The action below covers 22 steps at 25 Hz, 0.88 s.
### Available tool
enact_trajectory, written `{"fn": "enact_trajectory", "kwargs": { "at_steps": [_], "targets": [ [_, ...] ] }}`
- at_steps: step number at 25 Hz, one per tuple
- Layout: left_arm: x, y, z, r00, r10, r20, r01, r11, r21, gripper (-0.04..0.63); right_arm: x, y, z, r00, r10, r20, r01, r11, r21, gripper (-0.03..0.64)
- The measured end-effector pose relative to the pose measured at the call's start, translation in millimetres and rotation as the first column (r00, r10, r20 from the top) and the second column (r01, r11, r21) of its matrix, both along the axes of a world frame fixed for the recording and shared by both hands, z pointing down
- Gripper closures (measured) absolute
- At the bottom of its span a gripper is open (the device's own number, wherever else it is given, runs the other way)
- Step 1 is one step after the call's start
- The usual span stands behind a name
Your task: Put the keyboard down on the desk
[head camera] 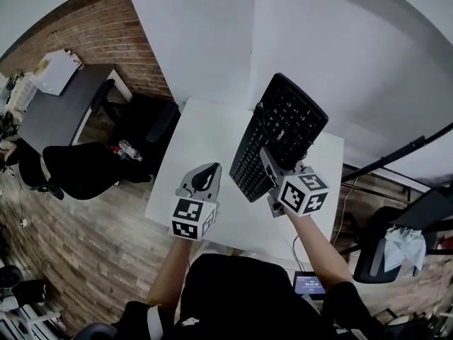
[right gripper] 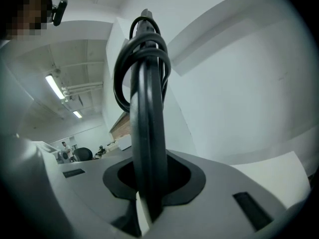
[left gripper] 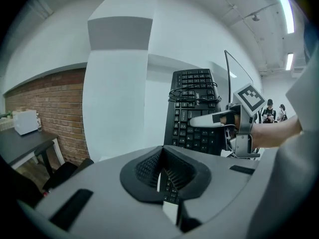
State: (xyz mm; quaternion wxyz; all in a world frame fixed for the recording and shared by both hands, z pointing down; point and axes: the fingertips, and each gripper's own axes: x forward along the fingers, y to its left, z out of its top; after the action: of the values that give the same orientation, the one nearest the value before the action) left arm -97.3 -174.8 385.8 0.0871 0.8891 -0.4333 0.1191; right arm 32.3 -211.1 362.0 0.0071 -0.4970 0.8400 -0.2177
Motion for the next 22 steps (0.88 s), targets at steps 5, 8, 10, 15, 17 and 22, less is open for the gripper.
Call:
{"fn": "enact_trajectory", "kwargs": {
  "at_steps": [5, 8, 10, 15, 17, 22],
  "targets": [
    [-1.6, -26.8, 17.4, 0.998, 0.064, 0.0, -0.064, 0.997, -0.042, 0.581, 0.9, -25.0, 10.9, 0.997, 0.068, 0.039, -0.067, 0.997, -0.039, 0.517],
    [0.0, -39.3, 27.6, 0.995, 0.094, -0.014, -0.095, 0.993, -0.073, 0.581, 5.9, -38.5, 19.5, 0.991, 0.117, 0.072, -0.111, 0.991, -0.073, 0.517],
    [2.7, -44.6, 37.3, 0.993, 0.118, -0.028, -0.121, 0.988, -0.099, 0.581, 11.1, -45.4, 25.7, 0.984, 0.151, 0.097, -0.142, 0.985, -0.097, 0.517],
    [16.5, -53.2, 59.6, 0.98, 0.193, -0.055, -0.199, 0.971, -0.13, 0.581, 29.8, -61.9, 42.8, 0.955, 0.239, 0.174, -0.212, 0.964, -0.161, 0.516],
    [22.4, -58.7, 66.2, 0.975, 0.214, -0.052, -0.219, 0.966, -0.135, 0.581, 37.3, -67.8, 50.4, 0.937, 0.275, 0.216, -0.237, 0.953, -0.189, 0.515],
    [34.1, -73.9, 78.9, 0.961, 0.258, -0.096, -0.271, 0.95, -0.153, 0.58, 52.9, -80.3, 75.9, 0.869, 0.374, 0.324, -0.296, 0.917, -0.266, 0.516]
  ]
}}
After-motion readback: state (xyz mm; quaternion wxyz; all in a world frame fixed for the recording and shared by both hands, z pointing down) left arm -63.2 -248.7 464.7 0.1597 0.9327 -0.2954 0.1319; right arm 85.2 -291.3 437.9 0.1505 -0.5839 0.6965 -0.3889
